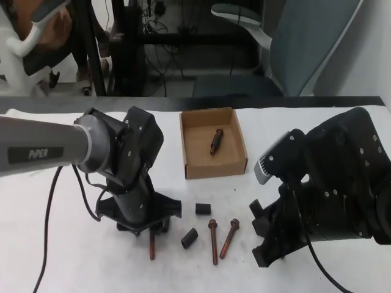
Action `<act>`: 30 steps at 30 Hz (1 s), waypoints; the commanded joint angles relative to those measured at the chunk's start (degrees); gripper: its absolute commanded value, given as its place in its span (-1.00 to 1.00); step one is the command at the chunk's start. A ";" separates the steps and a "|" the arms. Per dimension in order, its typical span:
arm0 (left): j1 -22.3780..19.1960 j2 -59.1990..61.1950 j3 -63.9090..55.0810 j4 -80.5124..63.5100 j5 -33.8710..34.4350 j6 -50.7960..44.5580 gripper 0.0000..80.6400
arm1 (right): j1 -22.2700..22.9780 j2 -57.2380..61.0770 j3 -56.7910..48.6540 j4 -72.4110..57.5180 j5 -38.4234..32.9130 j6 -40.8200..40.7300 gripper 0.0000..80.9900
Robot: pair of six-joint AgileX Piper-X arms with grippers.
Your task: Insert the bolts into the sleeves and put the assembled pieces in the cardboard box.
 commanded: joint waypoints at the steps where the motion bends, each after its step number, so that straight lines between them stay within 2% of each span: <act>1: -0.55 3.43 0.04 -1.13 0.47 -3.21 -0.07 | 0.06 -0.71 -0.11 -0.11 0.07 -0.34 -0.99; 2: -0.63 3.87 0.04 -1.13 0.75 -3.21 -0.21 | 0.06 -0.71 -0.11 -0.11 0.07 -0.34 -0.99; 3: -0.84 4.13 0.04 -1.28 0.95 -2.45 -0.65 | 0.06 -0.71 -0.11 -0.11 0.07 -0.34 -0.99; 4: -1.06 4.11 0.04 -1.53 0.96 -1.81 -0.85 | 0.06 -0.71 -0.11 -0.11 0.07 -0.34 -0.99; 5: -1.25 4.11 0.04 -1.88 0.96 -1.04 -0.96 | 0.06 -0.71 -0.11 -0.11 0.07 -0.34 -0.99; 9: -2.32 0.90 0.04 -5.84 0.39 1.46 -0.95 | 0.06 -0.96 0.29 -0.70 0.07 -0.32 -0.99; 14: -4.93 -8.38 1.99 -9.68 -1.26 5.30 -0.95 | 1.18 -6.56 6.74 -10.11 -0.04 2.96 -0.99; 19: -9.76 -21.17 13.83 -33.93 -1.12 5.30 -0.95 | 5.40 -16.91 17.73 -25.50 -0.46 8.76 -0.99; 25: -19.43 -29.48 30.90 -72.93 1.29 5.30 -0.95 | 12.86 -25.45 27.13 -43.37 0.96 10.15 -0.99; 28: -23.77 -29.01 34.99 -86.33 -2.77 5.46 -0.95 | 14.94 -25.52 28.59 -44.54 1.43 12.79 -0.99; 30: -24.99 -28.73 35.79 -89.10 -6.22 5.46 -0.95 | 15.81 -25.05 28.58 -44.52 1.36 13.86 -0.99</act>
